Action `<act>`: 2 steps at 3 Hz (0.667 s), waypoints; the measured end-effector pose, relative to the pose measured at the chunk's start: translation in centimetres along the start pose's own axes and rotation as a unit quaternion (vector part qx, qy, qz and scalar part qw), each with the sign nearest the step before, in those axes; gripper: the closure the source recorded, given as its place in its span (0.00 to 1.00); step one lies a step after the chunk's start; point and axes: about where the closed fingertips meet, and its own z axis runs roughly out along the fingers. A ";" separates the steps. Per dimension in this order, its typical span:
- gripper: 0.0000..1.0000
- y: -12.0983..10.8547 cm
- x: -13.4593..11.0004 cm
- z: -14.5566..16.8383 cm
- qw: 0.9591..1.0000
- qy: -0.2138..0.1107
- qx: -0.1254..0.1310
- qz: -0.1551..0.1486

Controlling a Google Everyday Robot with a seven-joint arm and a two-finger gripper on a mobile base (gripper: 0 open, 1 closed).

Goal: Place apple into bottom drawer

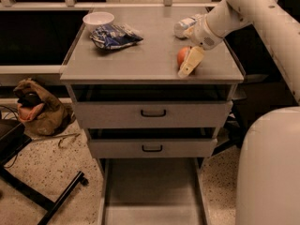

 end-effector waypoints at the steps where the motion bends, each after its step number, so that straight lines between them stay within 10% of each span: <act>1: 0.00 0.0 0.0 0.0 1.000 0.000 0.000 0.000; 2: 0.00 0.9 3.7 0.1 0.999 0.019 -0.009 0.034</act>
Offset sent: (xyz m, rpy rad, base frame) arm -0.0161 -0.0464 -0.0351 -0.0072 0.0838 -0.0921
